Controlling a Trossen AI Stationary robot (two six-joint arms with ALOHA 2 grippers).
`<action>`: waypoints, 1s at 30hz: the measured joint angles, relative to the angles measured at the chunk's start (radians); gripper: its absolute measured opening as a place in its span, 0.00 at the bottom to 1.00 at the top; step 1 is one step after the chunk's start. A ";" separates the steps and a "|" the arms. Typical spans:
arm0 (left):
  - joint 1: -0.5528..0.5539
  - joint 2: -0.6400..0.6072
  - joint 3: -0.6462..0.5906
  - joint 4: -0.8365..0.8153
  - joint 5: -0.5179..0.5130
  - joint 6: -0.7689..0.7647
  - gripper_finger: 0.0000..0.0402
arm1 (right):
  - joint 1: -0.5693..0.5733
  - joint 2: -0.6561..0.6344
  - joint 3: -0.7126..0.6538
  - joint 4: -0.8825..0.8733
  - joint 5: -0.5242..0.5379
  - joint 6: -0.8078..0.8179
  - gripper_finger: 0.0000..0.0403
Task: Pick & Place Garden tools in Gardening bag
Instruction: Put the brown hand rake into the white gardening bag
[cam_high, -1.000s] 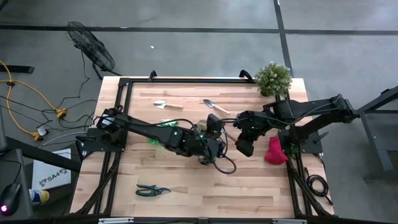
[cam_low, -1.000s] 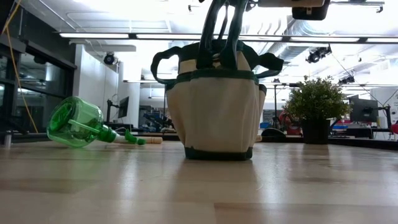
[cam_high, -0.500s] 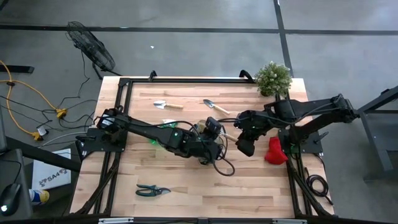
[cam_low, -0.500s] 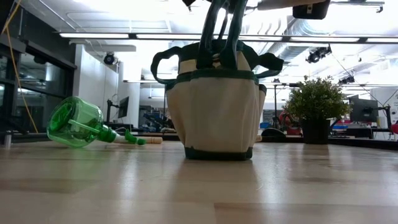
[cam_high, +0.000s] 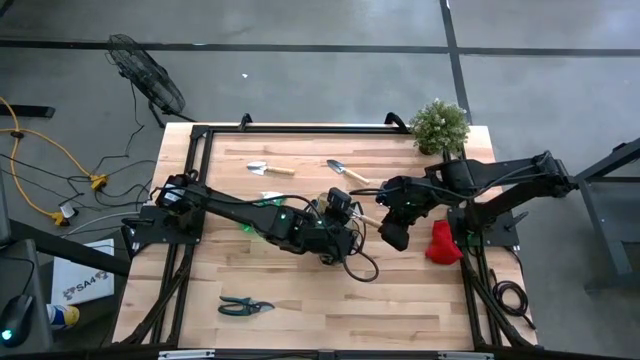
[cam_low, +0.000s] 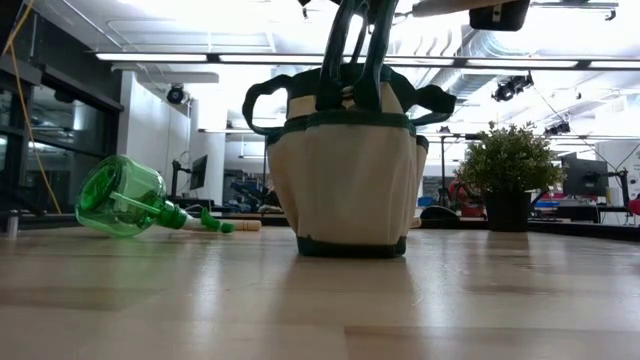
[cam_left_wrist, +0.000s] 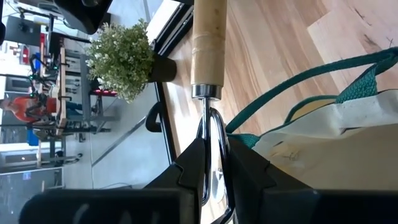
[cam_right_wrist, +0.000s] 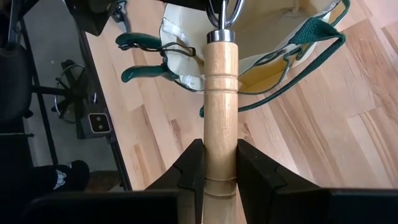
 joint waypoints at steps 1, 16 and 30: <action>0.000 0.000 0.000 0.000 0.000 -0.006 0.12 | 0.000 0.000 0.000 0.000 -0.001 0.000 0.14; 0.003 -0.008 0.007 0.017 -0.035 -0.063 0.11 | 0.000 0.005 -0.001 0.003 -0.022 -0.007 0.32; 0.001 -0.012 0.005 -0.011 -0.020 -0.236 0.11 | 0.000 -0.137 -0.002 -0.035 -0.029 -0.009 0.41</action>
